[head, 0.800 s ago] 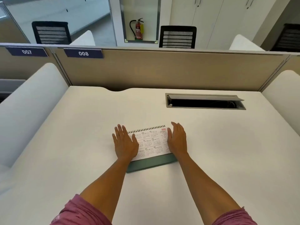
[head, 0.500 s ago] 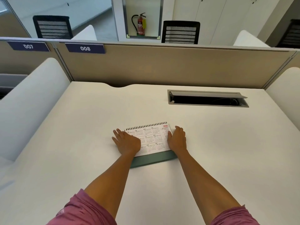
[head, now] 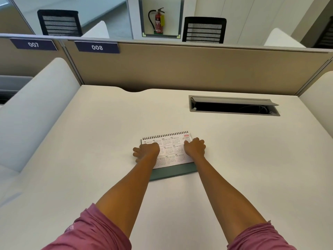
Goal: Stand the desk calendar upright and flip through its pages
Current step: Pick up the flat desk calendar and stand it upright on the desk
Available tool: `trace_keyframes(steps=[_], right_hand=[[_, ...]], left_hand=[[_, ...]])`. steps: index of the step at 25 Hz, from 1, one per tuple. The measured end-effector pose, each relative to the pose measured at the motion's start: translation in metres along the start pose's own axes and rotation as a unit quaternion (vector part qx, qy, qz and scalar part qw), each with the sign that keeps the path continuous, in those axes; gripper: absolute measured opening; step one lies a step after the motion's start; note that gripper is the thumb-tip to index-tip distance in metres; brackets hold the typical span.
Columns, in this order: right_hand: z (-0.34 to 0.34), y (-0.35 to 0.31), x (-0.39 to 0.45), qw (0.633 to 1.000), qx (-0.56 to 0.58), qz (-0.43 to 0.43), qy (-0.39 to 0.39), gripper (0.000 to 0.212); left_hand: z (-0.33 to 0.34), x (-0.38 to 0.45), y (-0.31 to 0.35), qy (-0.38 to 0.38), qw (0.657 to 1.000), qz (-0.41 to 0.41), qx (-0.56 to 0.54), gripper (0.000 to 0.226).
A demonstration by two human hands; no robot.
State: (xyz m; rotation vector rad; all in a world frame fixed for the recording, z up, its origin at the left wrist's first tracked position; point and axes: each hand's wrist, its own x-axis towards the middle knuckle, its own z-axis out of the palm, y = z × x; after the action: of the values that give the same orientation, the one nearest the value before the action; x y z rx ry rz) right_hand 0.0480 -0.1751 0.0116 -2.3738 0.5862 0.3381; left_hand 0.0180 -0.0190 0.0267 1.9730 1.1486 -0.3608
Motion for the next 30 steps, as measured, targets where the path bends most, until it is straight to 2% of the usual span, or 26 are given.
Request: trace_keyframes(steps=[4,6,8,12,16,21,24,30], right_hand=[[0.001,-0.010,0.002,0.997,0.036,0.073,-0.010,0.060],[0.002,-0.016,0.000,0.995,0.046,0.092,-0.002,0.062],[0.000,-0.022,0.000,0.993,0.066,0.103,0.003,0.063],[-0.002,-0.040,-0.003,0.985,0.138,0.108,0.005,0.064],[0.003,-0.060,-0.011,0.976,0.201,0.075,0.030,0.062],[0.004,-0.084,-0.016,0.958,0.277,0.037,0.064,0.052],[0.005,-0.101,-0.021,0.948,0.307,0.024,0.074,0.049],[0.014,-0.136,-0.032,0.934,0.347,-0.008,0.084,0.063]], left_hand=[[-0.013,0.002,0.007,-0.038,0.998,-0.020,-0.045,0.047],[-0.021,0.002,0.010,-0.041,0.994,-0.033,-0.092,0.041],[-0.028,0.004,0.011,-0.044,0.981,-0.053,-0.180,0.041],[-0.047,0.004,0.019,-0.046,0.941,-0.086,-0.325,0.057],[-0.066,0.000,0.031,0.005,0.939,-0.077,-0.335,0.055],[-0.097,0.004,0.042,-0.004,0.913,-0.059,-0.405,0.050],[-0.113,0.009,0.044,-0.006,0.914,-0.035,-0.403,0.051],[-0.149,0.020,0.048,-0.021,0.928,0.028,-0.371,0.054]])
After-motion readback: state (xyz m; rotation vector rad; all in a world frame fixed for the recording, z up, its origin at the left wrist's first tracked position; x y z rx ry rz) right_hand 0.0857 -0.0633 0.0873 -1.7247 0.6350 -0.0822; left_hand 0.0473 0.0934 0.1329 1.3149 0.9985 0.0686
